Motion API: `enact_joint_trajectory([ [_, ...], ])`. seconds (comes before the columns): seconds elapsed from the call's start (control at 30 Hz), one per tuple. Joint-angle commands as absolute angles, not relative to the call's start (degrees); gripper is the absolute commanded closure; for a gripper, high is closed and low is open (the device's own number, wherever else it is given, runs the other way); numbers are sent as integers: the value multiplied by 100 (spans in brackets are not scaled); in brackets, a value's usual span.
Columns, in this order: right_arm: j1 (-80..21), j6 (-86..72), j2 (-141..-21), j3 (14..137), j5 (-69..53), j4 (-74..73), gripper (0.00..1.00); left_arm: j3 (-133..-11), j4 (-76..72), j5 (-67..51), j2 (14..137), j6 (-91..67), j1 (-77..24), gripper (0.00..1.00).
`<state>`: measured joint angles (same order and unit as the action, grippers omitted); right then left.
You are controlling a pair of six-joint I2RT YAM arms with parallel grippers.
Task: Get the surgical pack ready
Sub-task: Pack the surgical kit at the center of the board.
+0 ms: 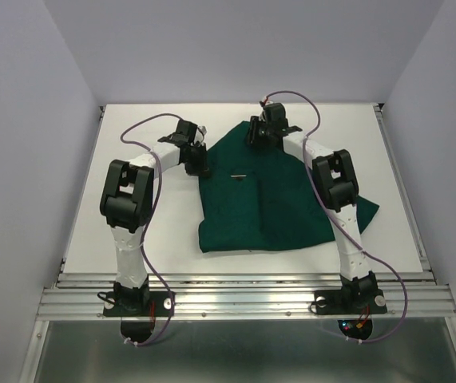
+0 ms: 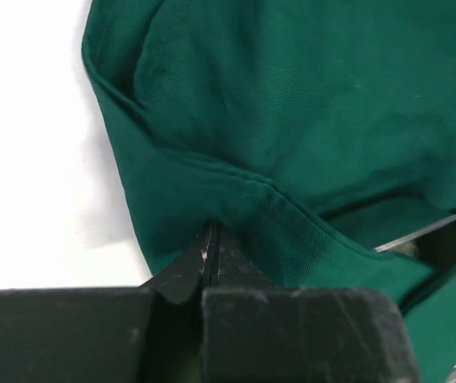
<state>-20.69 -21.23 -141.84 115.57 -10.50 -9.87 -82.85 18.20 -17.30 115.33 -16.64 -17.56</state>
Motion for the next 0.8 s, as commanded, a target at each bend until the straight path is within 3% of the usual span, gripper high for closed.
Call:
enact_joint_trajectory([
  [0.0,-2057,-2083,-13685,11426,-1099,-949,56,-8437,1688,-1740,11689,-1775,-1810,100],
  [0.3,-2118,-2013,-12745,10627,-1239,-704,56,-8613,1775,-1486,12015,-1802,-1934,100],
  [0.77,-2399,-2039,-11857,9369,-1029,-413,55,-8728,1872,-1492,11074,-1644,-1951,100],
])
